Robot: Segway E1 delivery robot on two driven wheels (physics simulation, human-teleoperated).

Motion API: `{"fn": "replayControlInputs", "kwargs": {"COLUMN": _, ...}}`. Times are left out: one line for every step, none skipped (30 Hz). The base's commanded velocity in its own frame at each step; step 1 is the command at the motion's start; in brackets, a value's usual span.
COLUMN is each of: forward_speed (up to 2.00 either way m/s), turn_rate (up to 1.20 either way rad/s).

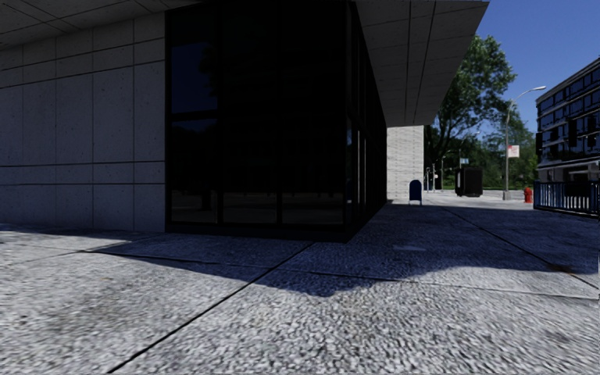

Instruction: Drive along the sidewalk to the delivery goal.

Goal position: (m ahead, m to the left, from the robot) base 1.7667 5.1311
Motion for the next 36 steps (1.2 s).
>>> {"fn": "replayControlInputs", "kwargs": {"forward_speed": 1.27, "turn_rate": 0.71}}
{"fn": "replayControlInputs", "kwargs": {"forward_speed": 1.27, "turn_rate": 0.71}}
{"fn": "replayControlInputs", "kwargs": {"forward_speed": 1.27, "turn_rate": 0.71}}
{"fn": "replayControlInputs", "kwargs": {"forward_speed": 1.26, "turn_rate": 0.71}}
{"fn": "replayControlInputs", "kwargs": {"forward_speed": 1.26, "turn_rate": 0.71}}
{"fn": "replayControlInputs", "kwargs": {"forward_speed": 1.22, "turn_rate": 0.71}}
{"fn": "replayControlInputs", "kwargs": {"forward_speed": 1.17, "turn_rate": 0.71}}
{"fn": "replayControlInputs", "kwargs": {"forward_speed": 1.13, "turn_rate": 0.71}}
{"fn": "replayControlInputs", "kwargs": {"forward_speed": 1.13, "turn_rate": 0.71}}
{"fn": "replayControlInputs", "kwargs": {"forward_speed": 1.11, "turn_rate": 0.71}}
{"fn": "replayControlInputs", "kwargs": {"forward_speed": 1.1, "turn_rate": 0.71}}
{"fn": "replayControlInputs", "kwargs": {"forward_speed": 1.1, "turn_rate": 0.71}}
{"fn": "replayControlInputs", "kwargs": {"forward_speed": 1.09, "turn_rate": 0.71}}
{"fn": "replayControlInputs", "kwargs": {"forward_speed": 1.09, "turn_rate": 0.71}}
{"fn": "replayControlInputs", "kwargs": {"forward_speed": 1.09, "turn_rate": 0.71}}
{"fn": "replayControlInputs", "kwargs": {"forward_speed": 1.09, "turn_rate": 0.71}}
{"fn": "replayControlInputs", "kwargs": {"forward_speed": 1.09, "turn_rate": 0.71}}
{"fn": "replayControlInputs", "kwargs": {"forward_speed": 1.09, "turn_rate": 0.71}}
{"fn": "replayControlInputs", "kwargs": {"forward_speed": 1.09, "turn_rate": 0.71}}
{"fn": "replayControlInputs", "kwargs": {"forward_speed": 1.09, "turn_rate": 0.71}}
{"fn": "replayControlInputs", "kwargs": {"forward_speed": 1.09, "turn_rate": 0.71}}
{"fn": "replayControlInputs", "kwargs": {"forward_speed": 1.09, "turn_rate": 0.71}}
{"fn": "replayControlInputs", "kwargs": {"forward_speed": 1.09, "turn_rate": 0.71}}
{"fn": "replayControlInputs", "kwargs": {"forward_speed": 1.09, "turn_rate": 0.71}}
{"fn": "replayControlInputs", "kwargs": {"forward_speed": 1.09, "turn_rate": 0.71}}
{"fn": "replayControlInputs", "kwargs": {"forward_speed": 1.09, "turn_rate": 0.71}}
{"fn": "replayControlInputs", "kwargs": {"forward_speed": 1.09, "turn_rate": 0.71}}
{"fn": "replayControlInputs", "kwargs": {"forward_speed": 1.09, "turn_rate": 0.71}}
{"fn": "replayControlInputs", "kwargs": {"forward_speed": 1.09, "turn_rate": 0.71}}
{"fn": "replayControlInputs", "kwargs": {"forward_speed": 1.09, "turn_rate": 0.71}}
{"fn": "replayControlInputs", "kwargs": {"forward_speed": 1.09, "turn_rate": 0.71}}
{"fn": "replayControlInputs", "kwargs": {"forward_speed": 1.09, "turn_rate": 0.71}}
{"fn": "replayControlInputs", "kwargs": {"forward_speed": 1.09, "turn_rate": 0.71}}
{"fn": "replayControlInputs", "kwargs": {"forward_speed": 1.09, "turn_rate": 0.71}}
{"fn": "replayControlInputs", "kwargs": {"forward_speed": 1.09, "turn_rate": 0.71}}
{"fn": "replayControlInputs", "kwargs": {"forward_speed": 1.1, "turn_rate": 0.71}}
